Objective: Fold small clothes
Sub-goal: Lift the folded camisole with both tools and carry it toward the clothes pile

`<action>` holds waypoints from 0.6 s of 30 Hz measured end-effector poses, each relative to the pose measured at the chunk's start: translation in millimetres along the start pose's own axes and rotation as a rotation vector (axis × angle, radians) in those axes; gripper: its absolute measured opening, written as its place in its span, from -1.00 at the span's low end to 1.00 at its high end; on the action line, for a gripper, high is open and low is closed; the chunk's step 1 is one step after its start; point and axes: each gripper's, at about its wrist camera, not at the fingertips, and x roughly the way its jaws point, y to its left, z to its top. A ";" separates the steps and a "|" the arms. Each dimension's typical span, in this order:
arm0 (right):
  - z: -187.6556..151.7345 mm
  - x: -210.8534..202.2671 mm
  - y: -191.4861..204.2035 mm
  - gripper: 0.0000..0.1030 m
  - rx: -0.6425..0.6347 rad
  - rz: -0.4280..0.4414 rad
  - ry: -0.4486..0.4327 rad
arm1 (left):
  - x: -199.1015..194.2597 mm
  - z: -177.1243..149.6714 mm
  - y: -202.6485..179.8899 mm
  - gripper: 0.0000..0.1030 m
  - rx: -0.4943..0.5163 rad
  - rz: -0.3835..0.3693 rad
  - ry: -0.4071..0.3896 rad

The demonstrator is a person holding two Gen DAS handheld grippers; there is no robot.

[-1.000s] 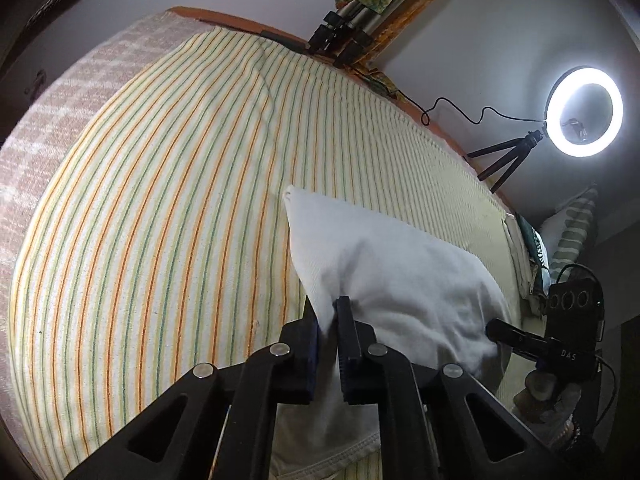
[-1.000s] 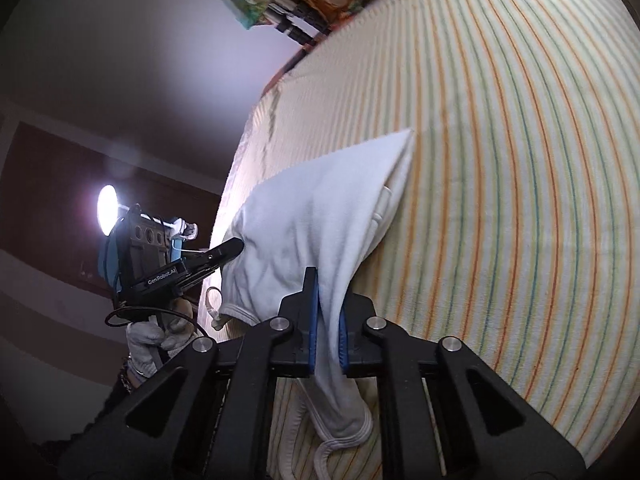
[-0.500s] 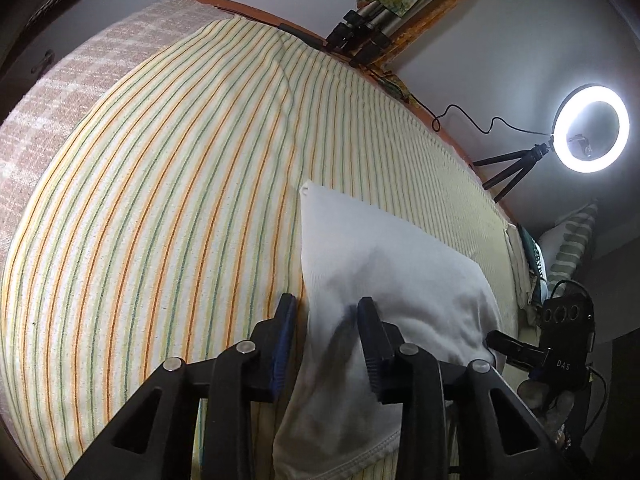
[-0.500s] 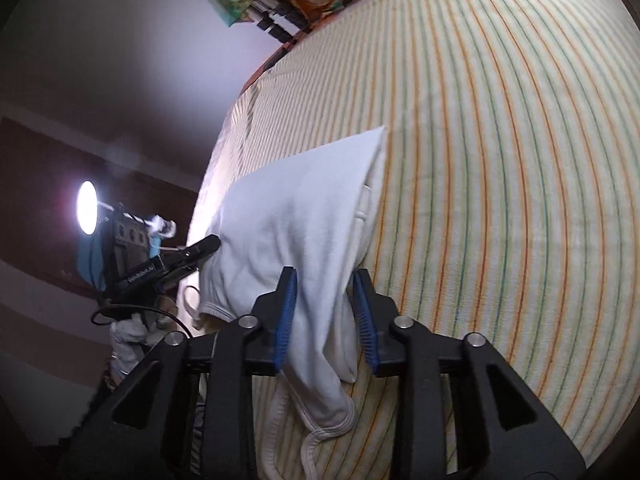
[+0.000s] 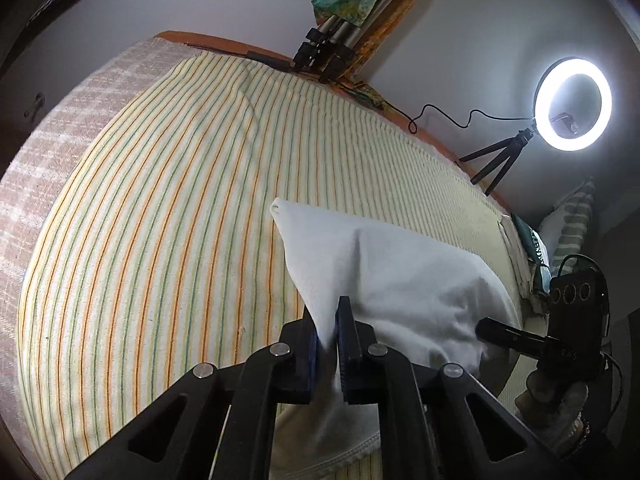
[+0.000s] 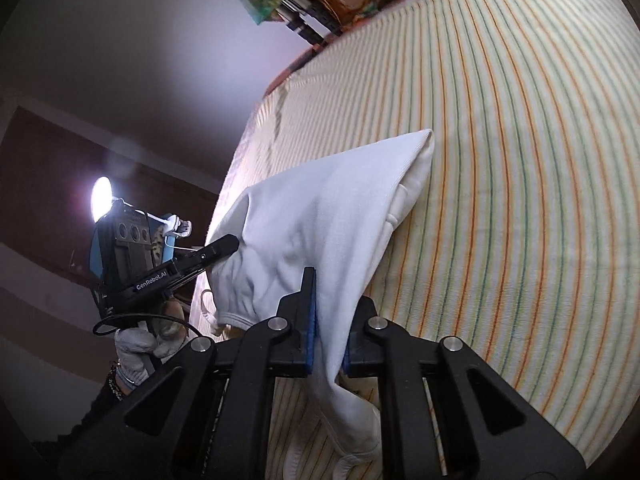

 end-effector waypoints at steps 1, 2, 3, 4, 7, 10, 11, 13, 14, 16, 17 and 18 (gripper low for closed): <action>-1.0 -3.1 3.9 -0.80 -0.014 -0.006 -0.005 | -2.1 -0.6 -2.6 -0.90 0.008 0.004 -0.004; -1.6 -5.8 7.6 -0.80 -0.029 -0.011 -0.007 | -4.6 -1.1 -5.8 -0.90 0.017 0.010 -0.012; -1.6 -8.0 12.3 -0.80 -0.050 -0.018 -0.010 | -7.4 -1.4 -9.9 -0.90 0.028 0.015 -0.019; -1.8 -10.2 16.8 -0.80 -0.065 -0.026 -0.012 | -10.3 -1.5 -13.5 -0.90 0.035 0.014 -0.027; -2.2 -20.9 25.8 -0.81 -0.099 -0.053 -0.022 | -17.3 -0.4 -25.6 -0.90 0.053 0.008 -0.049; -0.9 -36.4 28.3 -0.81 -0.113 -0.068 -0.037 | -20.8 0.0 -38.9 -0.90 0.068 -0.004 -0.063; -0.2 -43.4 29.4 -0.81 -0.123 -0.072 -0.046 | -21.3 -0.2 -44.8 -0.90 0.075 -0.009 -0.067; 1.6 -58.1 31.9 -0.81 -0.148 -0.085 -0.064 | -20.6 -0.7 -58.5 -0.90 0.096 -0.016 -0.077; 2.4 -65.8 33.2 -0.81 -0.160 -0.093 -0.073 | -19.4 -0.2 -65.9 -0.90 0.105 -0.019 -0.082; 5.0 -81.4 33.2 -0.81 -0.182 -0.111 -0.087 | -16.6 1.3 -80.2 -0.90 0.120 -0.033 -0.088; 6.2 -87.9 33.0 -0.81 -0.192 -0.123 -0.092 | -14.5 2.5 -87.9 -0.90 0.127 -0.043 -0.089; 8.2 -96.0 31.7 -0.81 -0.205 -0.136 -0.097 | -12.4 3.6 -95.3 -0.90 0.134 -0.051 -0.089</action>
